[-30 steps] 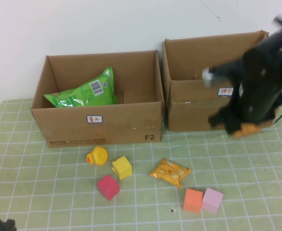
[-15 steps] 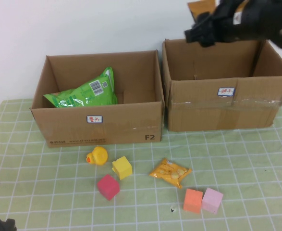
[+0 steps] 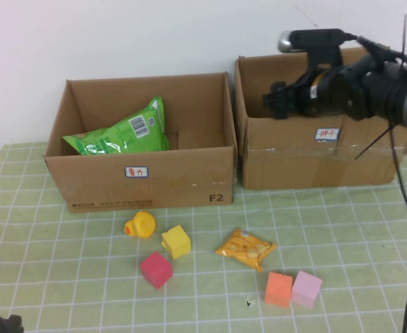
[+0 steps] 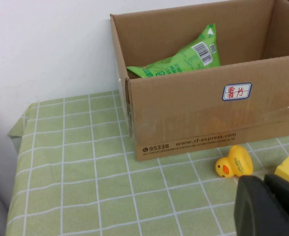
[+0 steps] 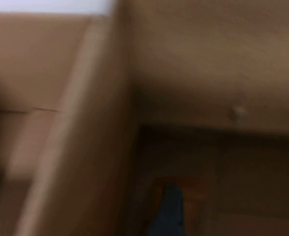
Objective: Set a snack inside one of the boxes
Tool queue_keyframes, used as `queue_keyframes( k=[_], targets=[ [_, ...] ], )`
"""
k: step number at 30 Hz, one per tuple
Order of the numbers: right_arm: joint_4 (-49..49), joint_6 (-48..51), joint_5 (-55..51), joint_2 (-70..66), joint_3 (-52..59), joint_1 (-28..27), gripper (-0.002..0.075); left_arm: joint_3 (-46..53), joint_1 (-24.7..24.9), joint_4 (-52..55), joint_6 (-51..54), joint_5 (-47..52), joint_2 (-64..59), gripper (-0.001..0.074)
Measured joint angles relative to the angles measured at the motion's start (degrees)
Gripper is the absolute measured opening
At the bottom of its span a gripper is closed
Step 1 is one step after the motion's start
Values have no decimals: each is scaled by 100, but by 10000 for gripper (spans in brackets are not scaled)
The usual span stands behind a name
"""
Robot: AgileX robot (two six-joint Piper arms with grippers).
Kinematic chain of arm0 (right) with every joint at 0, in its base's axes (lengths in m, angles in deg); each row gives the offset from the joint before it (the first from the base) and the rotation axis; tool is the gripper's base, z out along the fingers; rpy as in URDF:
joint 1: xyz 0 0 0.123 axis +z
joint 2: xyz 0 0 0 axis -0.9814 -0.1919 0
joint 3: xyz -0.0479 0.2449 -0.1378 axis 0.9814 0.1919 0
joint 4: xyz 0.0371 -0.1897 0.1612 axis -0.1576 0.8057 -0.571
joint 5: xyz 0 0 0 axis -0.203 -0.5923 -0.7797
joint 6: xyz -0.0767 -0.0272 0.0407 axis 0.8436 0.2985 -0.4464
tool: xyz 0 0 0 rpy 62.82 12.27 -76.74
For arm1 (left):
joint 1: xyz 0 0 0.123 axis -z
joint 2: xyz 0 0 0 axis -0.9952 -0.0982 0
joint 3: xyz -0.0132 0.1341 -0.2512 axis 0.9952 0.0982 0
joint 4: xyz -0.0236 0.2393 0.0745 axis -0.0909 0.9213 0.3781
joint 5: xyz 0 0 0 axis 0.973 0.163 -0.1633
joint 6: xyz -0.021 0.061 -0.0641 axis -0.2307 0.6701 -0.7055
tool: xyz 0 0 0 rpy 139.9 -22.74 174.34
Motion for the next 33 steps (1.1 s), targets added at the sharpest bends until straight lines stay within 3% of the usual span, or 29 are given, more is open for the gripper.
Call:
queue_keyframes(
  k=[7,16,27,33],
  targets=[
    [-391,398,-1573,468,-39,-39,630,0,0,0,0,0,0,-1],
    [-1500,3133,-3886,1391,-77,581,631,0,0,0,-5,-34,0,-1],
    [-3051,4288,-3143,1391,1431,1396,575,0,0,0,-15,-34,0,-1],
    [-3344,5021,-2373,1391,2458,1514,568,0,0,0,-15,-34,0,-1]
  ],
)
